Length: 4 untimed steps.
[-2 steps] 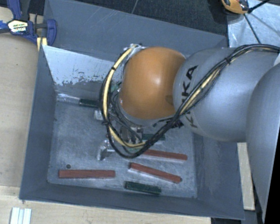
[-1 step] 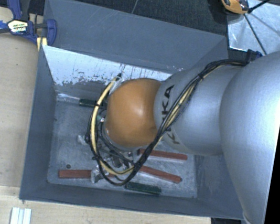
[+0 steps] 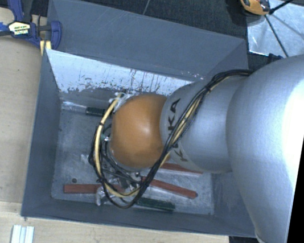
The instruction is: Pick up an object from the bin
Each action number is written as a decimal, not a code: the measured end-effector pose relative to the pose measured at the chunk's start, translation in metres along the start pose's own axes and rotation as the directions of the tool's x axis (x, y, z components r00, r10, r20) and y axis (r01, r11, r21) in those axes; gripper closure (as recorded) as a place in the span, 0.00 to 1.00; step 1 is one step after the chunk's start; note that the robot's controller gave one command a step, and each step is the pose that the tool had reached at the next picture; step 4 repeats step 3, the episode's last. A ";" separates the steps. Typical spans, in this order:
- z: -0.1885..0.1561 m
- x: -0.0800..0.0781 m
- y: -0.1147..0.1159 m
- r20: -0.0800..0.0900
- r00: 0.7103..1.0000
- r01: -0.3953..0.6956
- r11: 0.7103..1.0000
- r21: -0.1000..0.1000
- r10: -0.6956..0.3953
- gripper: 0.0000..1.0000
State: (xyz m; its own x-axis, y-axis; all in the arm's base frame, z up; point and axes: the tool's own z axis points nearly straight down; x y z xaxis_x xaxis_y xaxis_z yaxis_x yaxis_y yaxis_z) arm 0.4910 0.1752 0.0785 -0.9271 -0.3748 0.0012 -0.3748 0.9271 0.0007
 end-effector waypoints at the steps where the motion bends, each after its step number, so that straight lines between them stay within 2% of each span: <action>1: 0.001 -0.007 0.011 0.026 0.974 0.226 0.974 0.004 -0.226 1.00; 2: 0.001 -0.008 0.011 0.026 0.974 0.226 0.974 0.004 -0.226 1.00; 3: -0.141 -0.026 0.009 0.004 0.978 0.209 0.978 0.001 -0.209 1.00; 4: -0.141 -0.026 0.009 0.004 0.978 0.209 0.978 0.001 -0.209 1.00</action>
Offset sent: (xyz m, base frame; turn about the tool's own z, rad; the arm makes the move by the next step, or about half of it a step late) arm 0.0000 0.0000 0.0000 0.0000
